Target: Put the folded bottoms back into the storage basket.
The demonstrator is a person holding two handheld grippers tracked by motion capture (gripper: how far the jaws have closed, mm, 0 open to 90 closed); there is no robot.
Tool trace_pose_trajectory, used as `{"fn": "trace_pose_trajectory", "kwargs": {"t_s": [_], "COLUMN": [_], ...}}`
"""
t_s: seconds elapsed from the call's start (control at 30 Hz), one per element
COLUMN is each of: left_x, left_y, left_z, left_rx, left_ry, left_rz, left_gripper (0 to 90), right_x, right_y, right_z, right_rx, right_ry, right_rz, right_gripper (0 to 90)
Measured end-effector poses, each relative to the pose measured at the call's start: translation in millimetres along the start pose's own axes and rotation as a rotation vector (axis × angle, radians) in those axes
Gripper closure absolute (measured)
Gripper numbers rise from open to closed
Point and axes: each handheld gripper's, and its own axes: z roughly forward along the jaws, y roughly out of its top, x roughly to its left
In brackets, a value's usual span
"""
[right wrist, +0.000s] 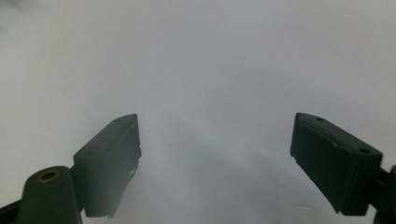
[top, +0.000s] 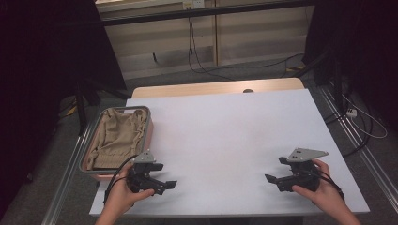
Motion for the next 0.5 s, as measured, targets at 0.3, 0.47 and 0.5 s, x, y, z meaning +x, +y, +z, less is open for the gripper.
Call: {"fn": "trace_pose_trajectory", "kwargs": {"t_s": [0.3,0.47,0.5], "left_x": [-1.4,-2.0,-2.2], "left_y": [0.8,0.7,0.7], "left_z": [0.1,2.4,2.7], "left_rx": [-0.003,0.005,0.006], "left_ry": [0.004,0.000,-0.001], "left_rz": [0.012,0.015,0.017], "left_gripper": [8.2,8.2,8.2], "right_x": [-4.0,-3.6,-3.6], "right_y": [-3.2,-4.3,-4.3], "right_z": [-0.1,0.8,0.8], "right_rx": [0.000,0.009,0.009], "right_ry": [-0.009,-0.013,-0.013], "right_rz": [0.016,0.011,0.012], "right_gripper": [15.5,15.5,15.5]}}
